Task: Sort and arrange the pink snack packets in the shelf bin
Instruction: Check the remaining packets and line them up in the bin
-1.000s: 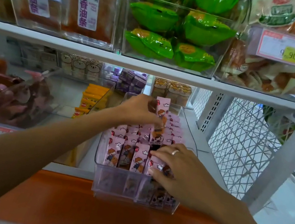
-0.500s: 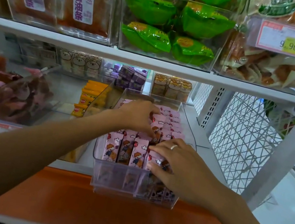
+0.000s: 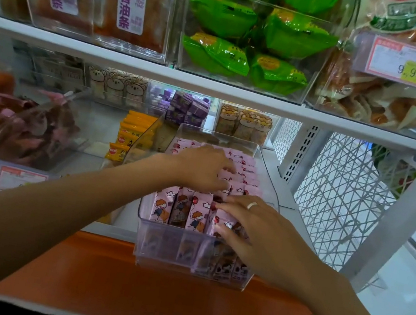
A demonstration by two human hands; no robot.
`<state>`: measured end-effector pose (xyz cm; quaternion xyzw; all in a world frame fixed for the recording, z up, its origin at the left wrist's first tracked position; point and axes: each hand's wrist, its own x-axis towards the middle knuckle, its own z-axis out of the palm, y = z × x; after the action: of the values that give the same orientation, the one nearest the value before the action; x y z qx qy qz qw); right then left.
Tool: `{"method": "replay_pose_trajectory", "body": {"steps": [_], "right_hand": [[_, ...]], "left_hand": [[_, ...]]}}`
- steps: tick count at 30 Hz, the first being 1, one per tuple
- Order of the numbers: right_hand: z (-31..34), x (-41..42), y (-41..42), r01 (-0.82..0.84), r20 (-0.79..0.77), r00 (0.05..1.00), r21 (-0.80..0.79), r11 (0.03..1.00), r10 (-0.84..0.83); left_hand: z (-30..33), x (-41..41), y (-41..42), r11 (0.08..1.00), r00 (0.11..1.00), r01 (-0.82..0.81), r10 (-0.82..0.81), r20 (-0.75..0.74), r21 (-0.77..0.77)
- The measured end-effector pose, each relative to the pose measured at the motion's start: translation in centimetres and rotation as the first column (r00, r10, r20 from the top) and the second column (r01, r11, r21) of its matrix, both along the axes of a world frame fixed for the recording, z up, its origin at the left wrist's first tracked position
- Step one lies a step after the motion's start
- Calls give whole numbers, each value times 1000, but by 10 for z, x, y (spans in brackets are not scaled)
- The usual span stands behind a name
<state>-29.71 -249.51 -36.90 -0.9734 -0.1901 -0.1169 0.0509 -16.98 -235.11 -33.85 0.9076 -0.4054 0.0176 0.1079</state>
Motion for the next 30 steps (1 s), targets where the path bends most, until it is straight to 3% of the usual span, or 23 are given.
{"method": "replay_pose_trajectory", "body": {"steps": [2, 7, 10, 14, 18, 22, 25, 28, 30], "right_hand": [[2, -3, -3, 21, 40, 999, -18, 1000, -20], [5, -6, -4, 50, 82, 996, -79, 996, -44], [6, -7, -2, 64, 99, 993, -48, 997, -59], [6, -7, -1, 104, 98, 990, 23, 994, -106], [4, -5, 0, 102, 122, 987, 2, 995, -101], [2, -4, 0, 102, 153, 983, 33, 994, -105], [3, -4, 1, 94, 163, 982, 26, 995, -97], [6, -3, 4, 98, 165, 981, 43, 994, -104], [14, -3, 12, 90, 143, 981, 263, 961, -131]], "left_hand": [[4, -7, 8, 996, 996, 79, -78, 32, -45], [1, -18, 15, 967, 994, 105, -112, 14, 233], [-3, -19, 14, 992, 997, 74, -74, 0, 103], [-7, -22, 16, 979, 995, -15, -7, -104, -205], [-4, -30, 21, 788, 966, -185, 34, -257, -587], [2, -47, 27, 510, 956, -282, 83, -280, -812], [6, -65, 37, 299, 967, -256, 66, -248, -919], [12, -77, 47, 165, 970, -242, 31, -241, -956], [13, -81, 52, 138, 971, -238, 15, -238, -961]]}}
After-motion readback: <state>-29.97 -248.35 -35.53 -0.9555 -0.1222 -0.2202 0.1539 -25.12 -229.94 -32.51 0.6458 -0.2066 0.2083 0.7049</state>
